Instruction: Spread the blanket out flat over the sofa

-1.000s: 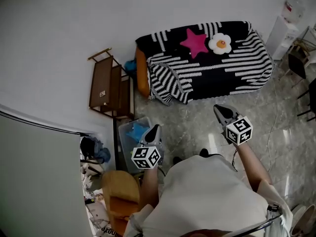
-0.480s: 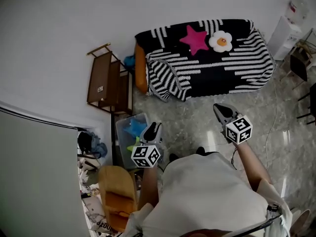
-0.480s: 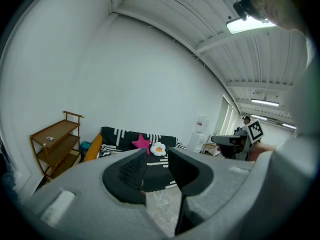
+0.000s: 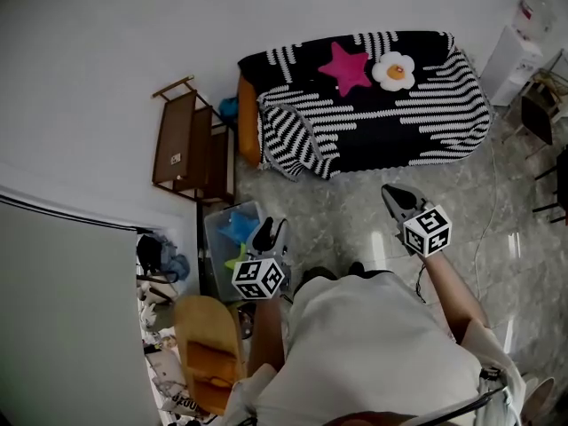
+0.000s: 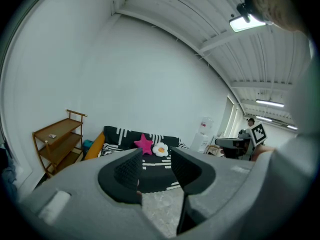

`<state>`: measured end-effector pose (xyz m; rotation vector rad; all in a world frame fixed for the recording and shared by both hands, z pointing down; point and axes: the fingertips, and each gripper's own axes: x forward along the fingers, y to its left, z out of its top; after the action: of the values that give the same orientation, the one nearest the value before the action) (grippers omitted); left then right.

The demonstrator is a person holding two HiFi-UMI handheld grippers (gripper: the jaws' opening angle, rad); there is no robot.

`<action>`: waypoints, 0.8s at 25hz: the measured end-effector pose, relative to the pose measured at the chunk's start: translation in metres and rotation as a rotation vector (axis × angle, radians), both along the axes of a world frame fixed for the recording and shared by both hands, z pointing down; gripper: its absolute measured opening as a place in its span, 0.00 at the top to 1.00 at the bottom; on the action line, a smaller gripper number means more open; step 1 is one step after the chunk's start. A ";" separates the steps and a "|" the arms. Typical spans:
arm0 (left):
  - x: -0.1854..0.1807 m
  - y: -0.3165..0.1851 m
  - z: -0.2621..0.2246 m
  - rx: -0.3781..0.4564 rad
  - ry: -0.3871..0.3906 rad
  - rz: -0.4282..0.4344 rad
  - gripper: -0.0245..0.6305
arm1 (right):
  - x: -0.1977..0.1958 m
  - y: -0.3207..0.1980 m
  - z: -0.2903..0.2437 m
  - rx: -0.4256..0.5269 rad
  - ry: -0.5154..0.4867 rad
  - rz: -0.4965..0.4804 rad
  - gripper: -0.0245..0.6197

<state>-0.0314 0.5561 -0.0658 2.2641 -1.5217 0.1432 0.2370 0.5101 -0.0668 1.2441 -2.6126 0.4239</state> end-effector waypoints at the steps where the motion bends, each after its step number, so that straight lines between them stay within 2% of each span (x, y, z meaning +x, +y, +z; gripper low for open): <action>1: 0.001 -0.002 0.001 -0.003 0.002 -0.001 0.69 | 0.001 -0.002 0.002 -0.001 0.004 0.000 0.95; 11: -0.003 -0.040 0.016 -0.034 0.007 0.020 0.69 | -0.006 -0.032 0.015 -0.027 0.009 0.018 0.95; 20: -0.039 -0.109 0.026 -0.051 0.018 0.065 0.69 | -0.046 -0.087 0.024 -0.056 0.026 0.045 0.95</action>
<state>-0.0705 0.4475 -0.0400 2.2694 -1.4197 0.1776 0.1915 0.4234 -0.0425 1.2845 -2.5371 0.4814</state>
